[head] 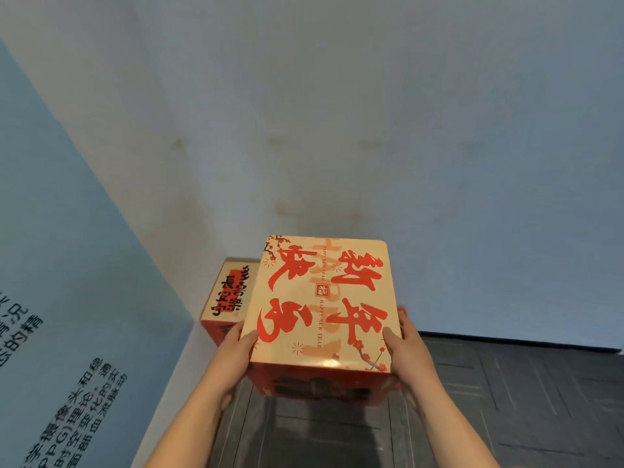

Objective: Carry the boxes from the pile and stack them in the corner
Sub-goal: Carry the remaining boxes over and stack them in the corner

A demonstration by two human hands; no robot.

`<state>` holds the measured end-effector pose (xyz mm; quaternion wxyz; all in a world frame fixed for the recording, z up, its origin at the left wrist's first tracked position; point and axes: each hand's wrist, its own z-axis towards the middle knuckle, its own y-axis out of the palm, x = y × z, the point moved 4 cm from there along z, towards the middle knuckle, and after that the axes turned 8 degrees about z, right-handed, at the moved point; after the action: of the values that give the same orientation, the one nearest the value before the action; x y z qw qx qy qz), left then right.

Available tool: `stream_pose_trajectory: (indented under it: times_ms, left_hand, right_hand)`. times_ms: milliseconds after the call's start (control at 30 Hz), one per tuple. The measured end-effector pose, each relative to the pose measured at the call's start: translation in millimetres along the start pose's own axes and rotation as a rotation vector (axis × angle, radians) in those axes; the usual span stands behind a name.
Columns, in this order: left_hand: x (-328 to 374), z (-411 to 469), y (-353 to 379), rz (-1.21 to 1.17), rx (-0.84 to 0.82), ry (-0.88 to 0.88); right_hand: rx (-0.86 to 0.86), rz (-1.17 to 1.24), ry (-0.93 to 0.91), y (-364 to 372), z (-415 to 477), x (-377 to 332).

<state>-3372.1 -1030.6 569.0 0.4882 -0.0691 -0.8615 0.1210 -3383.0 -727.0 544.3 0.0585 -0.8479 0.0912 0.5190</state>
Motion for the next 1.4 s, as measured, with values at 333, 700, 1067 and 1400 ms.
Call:
stream_pose_trajectory:
  times_ms: [333,700,1067,1400]
  left_hand:
    - [-22.7,171.5,36.9,0.083,0.103,-0.047]
    - [-120.7,349.7,60.0,0.243,0.190,0.068]
    - [-179.2,458.3,72.8,0.494,0.289,0.269]
    - [-201.1,472.7,81.8,0.598,0.338,0.395]
  right_hand:
    - [0.033,-0.072,0.045,14.4,159.6,21.7]
    - [0.070,-0.009,0.062,57.1,333.7,144.7]
    - [0.067,-0.035,-0.056,75.8,433.2,229.6]
    - [0.109,-0.038,-0.162,89.1,445.0,261.3]
